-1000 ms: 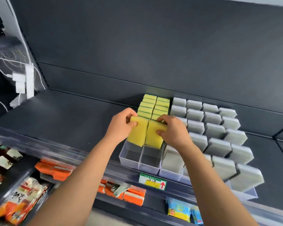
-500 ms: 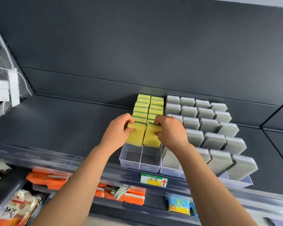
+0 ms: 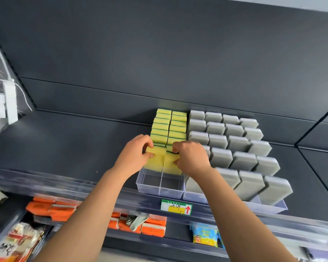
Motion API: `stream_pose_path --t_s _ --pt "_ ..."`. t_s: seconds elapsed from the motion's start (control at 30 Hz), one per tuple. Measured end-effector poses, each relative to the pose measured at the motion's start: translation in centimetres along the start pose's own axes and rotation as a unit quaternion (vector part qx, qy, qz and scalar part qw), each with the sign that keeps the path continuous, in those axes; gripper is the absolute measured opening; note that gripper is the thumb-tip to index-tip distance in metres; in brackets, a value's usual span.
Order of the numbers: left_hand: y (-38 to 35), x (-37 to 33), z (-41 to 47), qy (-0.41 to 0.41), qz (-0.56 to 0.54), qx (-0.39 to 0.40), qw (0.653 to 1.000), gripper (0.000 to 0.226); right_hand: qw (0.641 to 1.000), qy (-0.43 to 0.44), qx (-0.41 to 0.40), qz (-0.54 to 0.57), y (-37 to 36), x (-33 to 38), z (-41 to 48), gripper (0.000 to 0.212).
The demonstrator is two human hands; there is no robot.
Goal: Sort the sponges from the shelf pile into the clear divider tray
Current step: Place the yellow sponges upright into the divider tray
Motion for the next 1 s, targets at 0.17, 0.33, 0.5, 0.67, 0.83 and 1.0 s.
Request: stream_pose_path --t_s 0.17,0.33,0.5,0.67,0.83,1.0 --pt "0.3 -0.3 -0.4 -0.065 0.112 -0.059 0.99 0.021 1.0 -0.005 -0.028 -0.003 -0.6 -0.2 -0.2 0.033" --pt "-0.1 -1.0 -1.1 -0.125 0.145 -0.095 0.977 0.016 0.999 -0.013 -0.017 0.047 -0.7 -0.5 -0.6 0.033" --pt "-0.7 -1.1 -1.4 -0.116 0.144 -0.1 0.978 0.011 1.0 0.004 0.002 0.022 -1.4 -0.6 -0.4 0.018" --pt "-0.1 -1.9 -1.8 -0.109 0.177 -0.099 0.973 0.013 0.999 0.033 -0.03 0.026 -1.2 -0.4 -1.6 0.023" --pt "0.3 -3.6 -2.2 -0.121 0.197 -0.111 0.966 0.019 0.986 0.047 -0.156 0.047 0.6 -0.7 -4.1 0.03" --pt "-0.2 -7.5 -2.2 -0.161 0.227 -0.113 0.954 0.031 0.973 0.007 -0.227 0.029 2.8 -2.8 -7.3 0.036"
Point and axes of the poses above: each hand's wrist, its own z-axis towards the middle knuckle, its own y-axis out of the back of the hand, x = y × z, the point moved 6 cm from there along z, towards the middle knuckle, and after that the axes turned 12 degrees about z, right-handed, at the moved point
